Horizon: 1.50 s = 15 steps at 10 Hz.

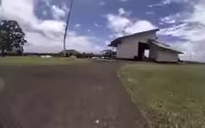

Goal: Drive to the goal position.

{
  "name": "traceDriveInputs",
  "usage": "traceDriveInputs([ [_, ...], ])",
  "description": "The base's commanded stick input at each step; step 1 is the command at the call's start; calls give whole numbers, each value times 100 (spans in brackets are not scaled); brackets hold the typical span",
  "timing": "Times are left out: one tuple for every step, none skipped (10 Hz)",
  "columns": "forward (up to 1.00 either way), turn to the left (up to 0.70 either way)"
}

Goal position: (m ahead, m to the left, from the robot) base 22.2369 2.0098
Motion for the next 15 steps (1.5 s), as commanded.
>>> traceDriveInputs([
  [70,0],
  [70,0],
  [70,0],
  [70,0],
  [70,0],
  [70,0],
  [70,0],
  [70,0],
  [70,0],
  [70,-5],
  [70,-13],
  [70,-19],
  [70,-21],
  [70,-14],
  [70,-5],
])
